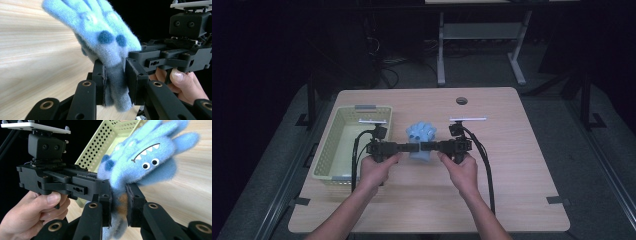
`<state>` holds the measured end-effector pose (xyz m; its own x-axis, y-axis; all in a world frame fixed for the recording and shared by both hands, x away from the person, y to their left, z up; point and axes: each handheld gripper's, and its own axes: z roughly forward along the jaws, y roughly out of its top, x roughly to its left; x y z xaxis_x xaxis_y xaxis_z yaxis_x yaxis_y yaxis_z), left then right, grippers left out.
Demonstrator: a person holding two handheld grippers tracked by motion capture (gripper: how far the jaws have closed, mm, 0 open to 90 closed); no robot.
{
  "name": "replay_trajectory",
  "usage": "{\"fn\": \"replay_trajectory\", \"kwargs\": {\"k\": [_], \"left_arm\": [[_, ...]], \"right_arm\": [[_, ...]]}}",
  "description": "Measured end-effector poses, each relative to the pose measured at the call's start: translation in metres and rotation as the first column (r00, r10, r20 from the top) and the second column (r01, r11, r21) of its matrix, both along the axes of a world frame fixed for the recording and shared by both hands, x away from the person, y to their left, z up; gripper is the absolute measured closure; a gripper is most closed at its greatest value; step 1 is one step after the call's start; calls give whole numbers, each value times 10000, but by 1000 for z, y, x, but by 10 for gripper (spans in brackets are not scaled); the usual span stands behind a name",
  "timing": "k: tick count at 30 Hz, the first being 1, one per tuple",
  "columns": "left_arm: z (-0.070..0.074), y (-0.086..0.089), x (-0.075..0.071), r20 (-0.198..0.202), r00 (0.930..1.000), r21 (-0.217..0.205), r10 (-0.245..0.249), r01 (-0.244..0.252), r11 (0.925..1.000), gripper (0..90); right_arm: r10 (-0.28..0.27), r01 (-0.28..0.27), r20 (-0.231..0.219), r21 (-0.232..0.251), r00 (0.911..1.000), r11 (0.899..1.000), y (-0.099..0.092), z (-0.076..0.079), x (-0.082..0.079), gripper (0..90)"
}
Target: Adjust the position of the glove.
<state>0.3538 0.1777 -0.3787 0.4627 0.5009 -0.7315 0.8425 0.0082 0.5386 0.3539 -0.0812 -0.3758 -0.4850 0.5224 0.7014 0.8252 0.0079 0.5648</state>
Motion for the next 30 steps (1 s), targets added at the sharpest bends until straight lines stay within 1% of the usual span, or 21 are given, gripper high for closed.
{"fn": "replay_trajectory", "kwargs": {"k": [7, 8, 16, 19, 22, 27, 29, 30], "left_arm": [[5, 11, 0, 80, 9999, 1, 129, -129, 9999, 703], [6, 13, 0, 94, 9999, -20, 137, -137, 9999, 703], [10, 24, -1, 140, 9995, -51, 268, -267, 9996, 703], [11, 28, -2, 160, 9994, -53, 319, -318, 9995, 703], [12, 32, -2, 126, 9992, -106, 377, -376, 9992, 703], [16, 39, -1, 189, 9987, -222, 484, -479, 9986, 703], [18, 44, -1, 237, 9983, -161, 530, -526, 9985, 703], [18, 44, -1, 237, 9983, -161, 530, -526, 9985, 702]], "right_arm": [[143, -142, 89, -73, 9999, 9999, 12, 6, 4, 769], [199, -199, 80, -17, 9998, 9998, 15, 7, 4, 769], [365, -362, 197, -133, 9991, 9993, 25, 12, 7, 770], [445, -444, 213, -94, 9988, 9990, 29, 14, 8, 770], [519, -516, 181, -137, 9985, 9986, 33, 15, 9, 771], [630, -624, 330, -204, 9975, 9978, 40, 20, 13, 771], [728, -721, 339, -199, 9968, 9972, 44, 24, 15, 771], [728, -721, 339, -199, 9968, 9972, 44, 24, 15, 771]]}}
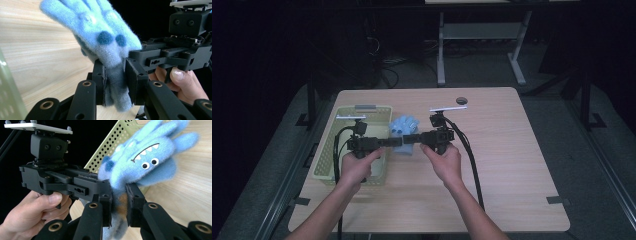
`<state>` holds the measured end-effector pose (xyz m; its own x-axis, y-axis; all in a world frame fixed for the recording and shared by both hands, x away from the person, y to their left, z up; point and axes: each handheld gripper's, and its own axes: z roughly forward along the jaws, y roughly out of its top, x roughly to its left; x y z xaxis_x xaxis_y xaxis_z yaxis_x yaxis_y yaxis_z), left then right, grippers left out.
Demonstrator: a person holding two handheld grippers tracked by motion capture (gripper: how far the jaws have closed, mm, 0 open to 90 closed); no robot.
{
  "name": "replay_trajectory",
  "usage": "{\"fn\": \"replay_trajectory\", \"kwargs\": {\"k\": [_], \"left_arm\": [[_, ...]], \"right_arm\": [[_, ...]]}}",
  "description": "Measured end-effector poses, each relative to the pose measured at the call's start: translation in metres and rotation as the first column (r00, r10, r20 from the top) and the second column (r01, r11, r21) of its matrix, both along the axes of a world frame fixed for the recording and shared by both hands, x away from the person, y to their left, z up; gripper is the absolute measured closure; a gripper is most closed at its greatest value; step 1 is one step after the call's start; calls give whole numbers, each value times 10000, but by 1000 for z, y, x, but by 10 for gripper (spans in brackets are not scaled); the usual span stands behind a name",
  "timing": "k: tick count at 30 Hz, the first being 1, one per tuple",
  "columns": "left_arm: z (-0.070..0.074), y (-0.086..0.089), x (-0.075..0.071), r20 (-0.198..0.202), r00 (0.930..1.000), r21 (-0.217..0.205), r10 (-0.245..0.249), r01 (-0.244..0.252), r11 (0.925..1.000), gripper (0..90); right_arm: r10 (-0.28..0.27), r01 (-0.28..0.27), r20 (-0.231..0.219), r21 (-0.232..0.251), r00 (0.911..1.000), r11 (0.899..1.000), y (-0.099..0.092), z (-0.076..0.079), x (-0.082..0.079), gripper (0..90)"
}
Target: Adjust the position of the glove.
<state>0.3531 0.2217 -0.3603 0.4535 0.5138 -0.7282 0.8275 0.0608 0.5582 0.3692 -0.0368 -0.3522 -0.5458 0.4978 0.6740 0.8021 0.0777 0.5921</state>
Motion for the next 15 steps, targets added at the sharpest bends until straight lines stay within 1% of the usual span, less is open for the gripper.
{"fn": "replay_trajectory", "kwargs": {"k": [2, 5, 6, 7, 8, 9, 12, 13, 15], "left_arm": [[1, 7, 0, 77, 10000, -27, 49, -49, 10000, 703], [2, 12, 0, 88, 9999, -63, 129, -129, 9999, 703], [2, 14, 0, 99, 9998, -89, 147, -146, 9999, 703], [2, 17, 0, 70, 9998, -101, 185, -185, 9998, 703], [3, 21, 0, 67, 9997, -100, 242, -241, 9997, 703], [3, 21, 0, 67, 9997, -100, 242, -241, 9997, 703], [5, 31, 0, 75, 9995, -141, 309, -308, 9994, 703], [5, 31, 0, 75, 9995, -141, 309, -308, 9994, 702], [6, 36, -1, 79, 9992, -140, 394, -393, 9991, 703]], "right_arm": [[72, -72, 3, -9, 10000, 10000, 7, 3, 2, 772], [139, -138, 80, -42, 9999, 9999, 11, 4, 3, 771], [170, -169, 74, -40, 9998, 9998, 16, 5, 4, 771], [170, -169, 74, -40, 9998, 9998, 16, 5, 4, 771], [181, -181, 27, 0, 9998, 9998, 21, 5, 5, 772], [181, -181, 27, 0, 9998, 9998, 21, 5, 5, 772], [356, -356, 89, -68, 9993, 9993, 31, 8, 8, 771], [356, -356, 89, -68, 9993, 9993, 31, 8, 8, 771], [421, -421, 40, -30, 9991, 9991, 39, 9, 10, 772]]}}
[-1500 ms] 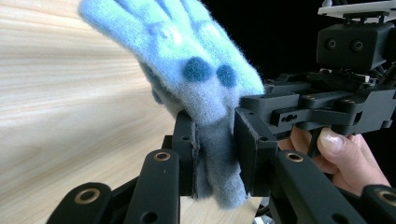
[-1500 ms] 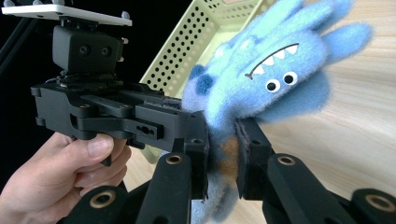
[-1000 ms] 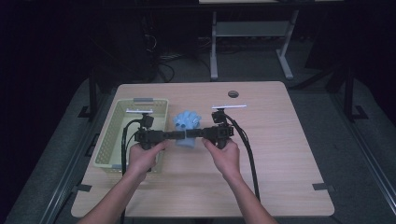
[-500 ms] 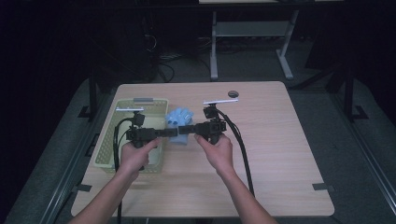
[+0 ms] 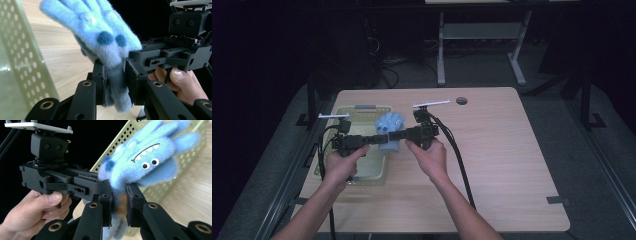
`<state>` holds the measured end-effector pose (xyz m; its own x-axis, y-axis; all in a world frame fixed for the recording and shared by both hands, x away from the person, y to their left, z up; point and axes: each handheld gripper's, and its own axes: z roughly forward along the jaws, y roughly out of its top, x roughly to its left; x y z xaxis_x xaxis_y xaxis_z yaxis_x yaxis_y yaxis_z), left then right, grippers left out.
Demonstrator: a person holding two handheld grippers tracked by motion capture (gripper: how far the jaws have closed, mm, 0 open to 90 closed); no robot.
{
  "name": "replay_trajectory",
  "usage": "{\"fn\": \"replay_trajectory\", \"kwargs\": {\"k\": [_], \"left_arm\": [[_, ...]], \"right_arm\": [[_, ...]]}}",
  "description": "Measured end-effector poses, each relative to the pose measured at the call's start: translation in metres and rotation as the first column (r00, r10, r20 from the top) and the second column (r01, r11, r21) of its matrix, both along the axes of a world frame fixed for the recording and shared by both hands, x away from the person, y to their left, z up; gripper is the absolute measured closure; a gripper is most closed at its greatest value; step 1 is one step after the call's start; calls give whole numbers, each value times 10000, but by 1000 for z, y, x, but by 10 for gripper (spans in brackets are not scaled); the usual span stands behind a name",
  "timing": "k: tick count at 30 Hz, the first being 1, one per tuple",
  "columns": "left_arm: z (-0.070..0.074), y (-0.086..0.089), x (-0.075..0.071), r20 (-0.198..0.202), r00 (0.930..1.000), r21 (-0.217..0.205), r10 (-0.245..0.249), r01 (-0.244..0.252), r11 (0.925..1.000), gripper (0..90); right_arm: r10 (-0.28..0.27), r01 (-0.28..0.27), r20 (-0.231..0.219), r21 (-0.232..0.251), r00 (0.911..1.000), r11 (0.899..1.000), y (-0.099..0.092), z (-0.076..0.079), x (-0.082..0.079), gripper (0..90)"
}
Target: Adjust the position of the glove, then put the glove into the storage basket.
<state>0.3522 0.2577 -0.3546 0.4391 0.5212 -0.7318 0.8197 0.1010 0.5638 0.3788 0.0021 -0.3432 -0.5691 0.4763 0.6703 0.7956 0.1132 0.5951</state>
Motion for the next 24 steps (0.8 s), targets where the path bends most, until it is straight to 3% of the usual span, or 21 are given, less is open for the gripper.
{"fn": "replay_trajectory", "kwargs": {"k": [24], "left_arm": [[-6, 55, -6, -256, 9972, 104, 706, -704, 9975, 703]], "right_arm": [[540, -535, -311, 171, 9981, 9984, 56, -10, 10, 772]]}}
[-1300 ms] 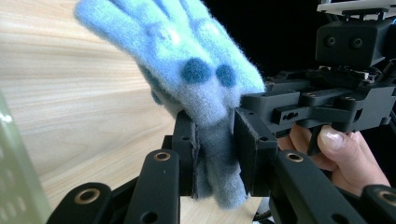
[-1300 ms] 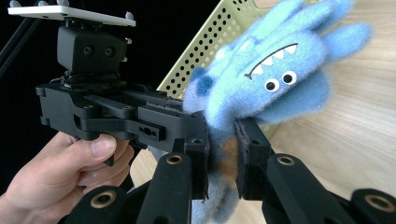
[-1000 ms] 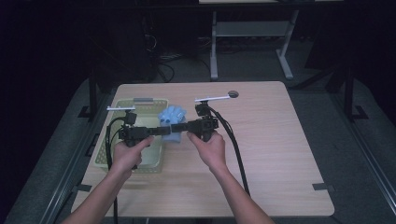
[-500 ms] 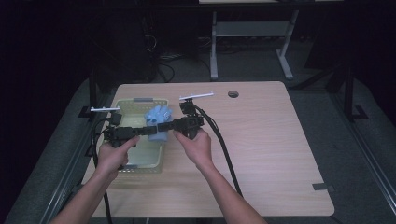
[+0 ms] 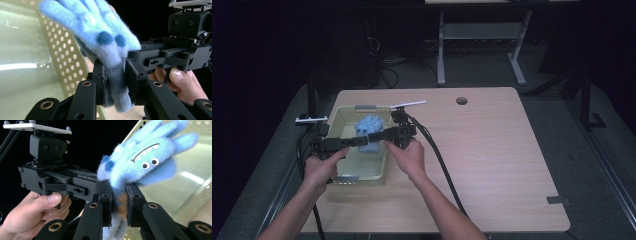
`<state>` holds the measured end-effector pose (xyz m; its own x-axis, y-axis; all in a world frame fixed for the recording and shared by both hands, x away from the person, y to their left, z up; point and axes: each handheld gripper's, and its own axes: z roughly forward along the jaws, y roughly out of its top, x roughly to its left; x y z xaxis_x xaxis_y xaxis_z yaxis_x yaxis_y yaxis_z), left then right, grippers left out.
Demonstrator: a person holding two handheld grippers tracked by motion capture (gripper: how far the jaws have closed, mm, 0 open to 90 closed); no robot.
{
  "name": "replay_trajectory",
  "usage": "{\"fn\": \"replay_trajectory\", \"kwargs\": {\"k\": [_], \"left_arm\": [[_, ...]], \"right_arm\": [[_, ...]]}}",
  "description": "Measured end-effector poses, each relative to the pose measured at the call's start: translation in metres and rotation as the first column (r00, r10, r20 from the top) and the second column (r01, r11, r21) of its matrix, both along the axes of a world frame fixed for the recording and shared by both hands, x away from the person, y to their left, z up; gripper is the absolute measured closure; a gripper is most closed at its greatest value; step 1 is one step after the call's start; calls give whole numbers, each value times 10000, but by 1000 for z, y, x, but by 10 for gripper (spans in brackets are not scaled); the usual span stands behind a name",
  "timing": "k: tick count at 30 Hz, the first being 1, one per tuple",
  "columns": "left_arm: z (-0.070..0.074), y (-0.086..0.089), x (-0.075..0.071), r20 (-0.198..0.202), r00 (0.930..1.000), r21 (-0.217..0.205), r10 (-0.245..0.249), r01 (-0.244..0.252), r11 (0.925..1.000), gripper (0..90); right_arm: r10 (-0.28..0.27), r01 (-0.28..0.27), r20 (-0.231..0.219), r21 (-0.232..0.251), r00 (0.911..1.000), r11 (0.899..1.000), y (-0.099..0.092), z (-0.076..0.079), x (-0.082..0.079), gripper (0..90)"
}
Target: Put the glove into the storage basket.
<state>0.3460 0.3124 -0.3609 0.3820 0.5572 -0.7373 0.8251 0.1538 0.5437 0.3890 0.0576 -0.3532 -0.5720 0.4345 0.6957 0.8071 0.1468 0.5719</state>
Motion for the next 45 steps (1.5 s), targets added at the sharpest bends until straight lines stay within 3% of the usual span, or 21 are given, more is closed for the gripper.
{"fn": "replay_trajectory", "kwargs": {"k": [20, 45], "left_arm": [[-16, 37, 7, -286, 9992, 54, 266, -265, 9996, 703], [-36, 50, 17, -865, 9957, 391, 335, -302, 9988, 703]], "right_arm": [[136, -132, -265, 142, 9996, 9998, 37, -19, 12, 772], [176, -186, -815, -116, 9965, 9998, 55, -42, 23, 771]]}}
